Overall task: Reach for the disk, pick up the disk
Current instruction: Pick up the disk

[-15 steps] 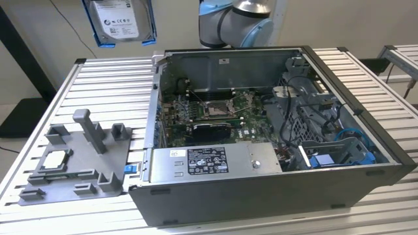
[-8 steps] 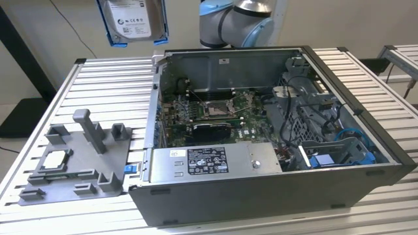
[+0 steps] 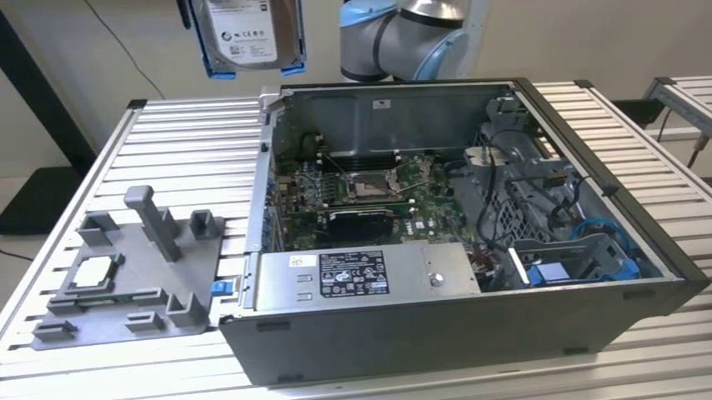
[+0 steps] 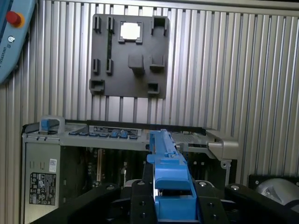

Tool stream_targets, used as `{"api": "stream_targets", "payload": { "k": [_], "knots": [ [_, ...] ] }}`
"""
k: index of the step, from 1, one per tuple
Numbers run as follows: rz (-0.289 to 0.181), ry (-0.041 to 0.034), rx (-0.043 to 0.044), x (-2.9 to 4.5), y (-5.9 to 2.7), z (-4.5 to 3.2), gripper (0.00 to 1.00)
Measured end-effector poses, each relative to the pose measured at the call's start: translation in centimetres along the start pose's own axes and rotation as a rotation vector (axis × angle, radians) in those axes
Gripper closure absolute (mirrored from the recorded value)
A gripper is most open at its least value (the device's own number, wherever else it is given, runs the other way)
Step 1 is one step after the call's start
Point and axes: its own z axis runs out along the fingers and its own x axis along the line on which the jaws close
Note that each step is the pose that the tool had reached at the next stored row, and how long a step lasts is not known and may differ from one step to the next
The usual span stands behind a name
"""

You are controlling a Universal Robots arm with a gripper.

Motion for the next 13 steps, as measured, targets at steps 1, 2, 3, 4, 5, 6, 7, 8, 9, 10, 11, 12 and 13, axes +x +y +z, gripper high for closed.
{"api": "stream_targets", "payload": {
  "k": [1,2,3,4,5,6,7,8,9,10,11,12,13],
  "knots": [
    [0.0,0.0,0.0,0.01,-0.26,0.0,1.0],
    [0.0,0.0,0.0,0.02,-0.52,-0.01,1.0],
    [0.0,0.0,0.0,0.03,-0.81,0.0,1.0],
    [0.0,0.0,0.0,0.04,-1.08,-0.01,1.0],
    [0.0,0.0,0.0,0.05,-1.36,-0.01,1.0],
    [0.0,0.0,0.0,0.06,-1.62,-0.01,1.0],
    [0.0,0.0,0.0,0.07,-1.88,-0.01,1.0],
    [0.0,0.0,0.0,0.08,-2.14,-0.01,1.0],
    [0.0,0.0,0.0,0.09,-2.41,-0.02,1.0],
    [0.0,-0.0001,0.0001,0.1,-2.68,-0.01,1.0],
    [0.0,0.0,0.0,0.11,-2.96,-0.02,1.0],
    [0.0,0.0,0.0,0.12,-3.23,-0.02,1.0],
    [0.0,0.0,0.0,0.13,-3.5,-0.02,1.0]
  ]
}}
